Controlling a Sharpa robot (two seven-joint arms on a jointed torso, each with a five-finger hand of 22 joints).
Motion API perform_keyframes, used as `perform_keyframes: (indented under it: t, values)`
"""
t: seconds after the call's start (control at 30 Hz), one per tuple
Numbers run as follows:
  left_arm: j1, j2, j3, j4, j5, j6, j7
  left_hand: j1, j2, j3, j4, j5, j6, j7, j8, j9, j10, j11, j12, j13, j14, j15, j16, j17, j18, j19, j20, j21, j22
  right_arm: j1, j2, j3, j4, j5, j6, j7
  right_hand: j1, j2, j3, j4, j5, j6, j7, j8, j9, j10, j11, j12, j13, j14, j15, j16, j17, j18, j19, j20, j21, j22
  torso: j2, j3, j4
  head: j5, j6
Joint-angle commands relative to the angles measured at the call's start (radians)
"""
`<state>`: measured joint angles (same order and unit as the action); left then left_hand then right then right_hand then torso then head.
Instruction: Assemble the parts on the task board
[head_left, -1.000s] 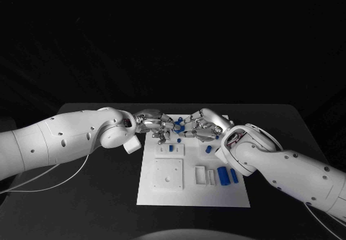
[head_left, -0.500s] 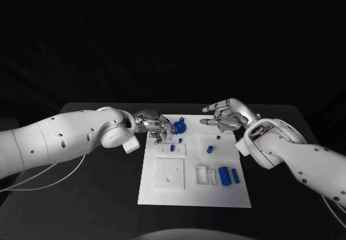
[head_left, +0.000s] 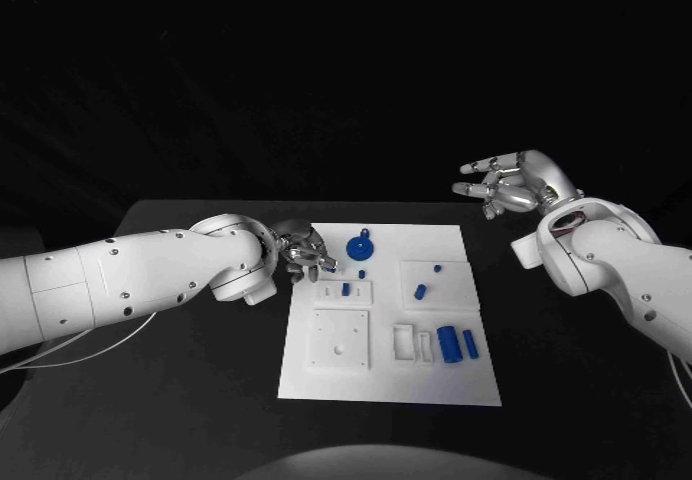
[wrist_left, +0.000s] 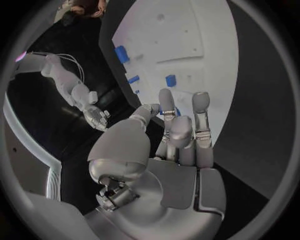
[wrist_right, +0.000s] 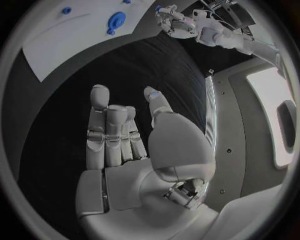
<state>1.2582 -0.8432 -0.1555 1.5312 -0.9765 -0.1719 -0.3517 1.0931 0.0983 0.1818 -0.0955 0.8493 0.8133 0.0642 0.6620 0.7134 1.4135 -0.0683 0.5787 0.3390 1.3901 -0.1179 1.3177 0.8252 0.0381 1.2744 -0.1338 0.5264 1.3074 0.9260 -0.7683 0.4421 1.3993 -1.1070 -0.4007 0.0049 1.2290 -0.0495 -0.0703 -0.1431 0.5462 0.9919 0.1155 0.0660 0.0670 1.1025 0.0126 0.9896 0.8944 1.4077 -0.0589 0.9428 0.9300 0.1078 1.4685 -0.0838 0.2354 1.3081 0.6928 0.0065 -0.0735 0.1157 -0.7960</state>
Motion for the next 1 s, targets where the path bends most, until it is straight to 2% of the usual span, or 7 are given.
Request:
perform_keyframes:
  t: [0.03, 0.17, 0.27, 0.33, 0.5, 0.7, 1.0]
  values:
    - [0.0, 0.0, -0.01, 0.022, -0.141, -0.109, -0.145, 0.004, -0.011, 0.038, -0.032, 0.01, 0.071, -0.06, -0.007, 0.003, 0.011, 0.0, -0.012, 0.003, 0.013, 0.002, -0.01, 0.012, 0.015, 0.007, 0.003, -0.006, 0.017, 0.009, 0.005, 0.006, -0.02, 0.023, -0.01, 0.027, 0.0, 0.01, 0.001, -0.007, 0.006, 0.007, -0.001, -0.003, -0.001, 0.001, -0.005, 0.006, -0.001, -0.004, -0.004, 0.004, 0.002, 0.008, 0.03, 0.004, 0.006, 0.013, -0.01, 0.0003, 0.0026, -0.001, -0.014]
    - [-0.002, 0.002, -0.025, 0.039, -0.168, -0.135, -0.18, 0.001, -0.017, 0.042, -0.031, 0.052, 0.072, -0.061, -0.002, 0.011, 0.014, -0.001, -0.015, 0.005, 0.016, 0.002, -0.015, 0.017, 0.018, 0.009, 0.005, -0.006, 0.017, 0.024, 0.015, 0.012, -0.051, 0.023, -0.01, 0.032, -0.005, 0.01, 0.006, -0.013, 0.008, 0.009, -0.002, -0.003, -0.001, 0.002, -0.005, 0.008, -0.001, -0.003, -0.004, 0.005, 0.003, 0.007, 0.031, 0.003, 0.009, 0.016, -0.014, -0.0019, 0.0047, 0.002, -0.024]
    - [-0.004, 0.003, -0.033, 0.046, -0.179, -0.143, -0.195, -0.002, -0.021, 0.047, -0.028, 0.06, 0.07, -0.063, 0.002, 0.02, 0.018, 0.0, -0.019, 0.006, 0.02, 0.003, -0.021, 0.023, 0.021, 0.01, 0.007, -0.004, 0.017, 0.03, 0.02, 0.013, -0.064, 0.023, -0.009, 0.035, -0.009, 0.009, 0.004, -0.013, 0.008, 0.009, -0.002, -0.003, -0.001, 0.002, -0.005, 0.008, -0.002, -0.004, -0.004, 0.005, 0.003, 0.007, 0.031, 0.003, 0.009, 0.016, -0.016, -0.002, 0.0058, 0.004, -0.031]
    - [-0.005, 0.003, -0.05, 0.052, -0.186, -0.147, -0.207, -0.003, -0.023, 0.048, -0.027, 0.067, 0.073, -0.063, 0.002, 0.021, 0.019, -0.001, -0.019, 0.007, 0.022, 0.002, -0.021, 0.027, 0.021, 0.009, 0.007, -0.005, 0.017, 0.034, 0.025, 0.014, -0.073, 0.02, -0.007, 0.037, -0.009, 0.009, 0.004, -0.013, 0.009, 0.009, -0.002, -0.003, -0.001, 0.002, -0.005, 0.008, -0.002, -0.003, -0.004, 0.006, 0.003, 0.007, 0.031, 0.003, 0.01, 0.016, -0.017, -0.0019, 0.0075, 0.006, -0.036]
    - [-0.009, 0.01, -0.068, 0.049, -0.182, -0.155, -0.223, -0.005, -0.026, 0.049, -0.026, 0.078, 0.075, -0.064, 0.003, 0.023, 0.023, -0.001, -0.021, 0.007, 0.023, 0.002, -0.023, 0.031, 0.022, 0.011, 0.007, -0.003, 0.017, 0.038, 0.033, 0.014, -0.083, 0.014, -0.005, 0.037, -0.009, 0.009, 0.003, -0.013, 0.009, 0.01, -0.002, -0.003, -0.001, 0.004, -0.006, 0.01, -0.001, -0.003, -0.004, 0.007, 0.004, 0.007, 0.031, 0.003, 0.013, 0.017, -0.014, -0.0029, 0.0059, 0.01, -0.044]
    - [-0.02, 0.024, -0.076, 0.039, -0.158, -0.163, -0.23, -0.008, -0.028, 0.051, -0.026, 0.087, 0.077, -0.065, 0.005, 0.026, 0.027, -0.002, -0.023, 0.007, 0.026, 0.001, -0.022, 0.035, 0.022, 0.012, 0.007, -0.002, 0.017, 0.042, 0.041, 0.014, -0.094, 0.01, -0.003, 0.035, -0.01, 0.011, 0.001, -0.015, 0.008, 0.012, -0.002, -0.003, -0.001, 0.004, -0.006, 0.01, -0.002, -0.003, -0.004, 0.007, 0.004, 0.007, 0.031, 0.003, 0.013, 0.018, -0.015, -0.0026, 0.0046, 0.013, -0.051]
    - [-0.031, 0.044, -0.08, 0.026, -0.111, -0.165, -0.229, -0.012, -0.028, 0.054, -0.026, 0.09, 0.076, -0.065, 0.007, 0.03, 0.029, -0.003, -0.024, 0.008, 0.028, 0.0, -0.023, 0.041, 0.022, 0.013, 0.005, 0.0, 0.017, 0.046, 0.051, 0.015, -0.108, 0.007, 0.003, 0.032, -0.011, 0.013, 0.003, -0.017, 0.014, 0.012, -0.002, -0.003, -0.001, 0.003, -0.006, 0.009, -0.003, -0.003, -0.004, 0.007, 0.004, 0.007, 0.031, 0.003, 0.011, 0.018, -0.015, -0.0009, 0.0042, 0.012, -0.059]
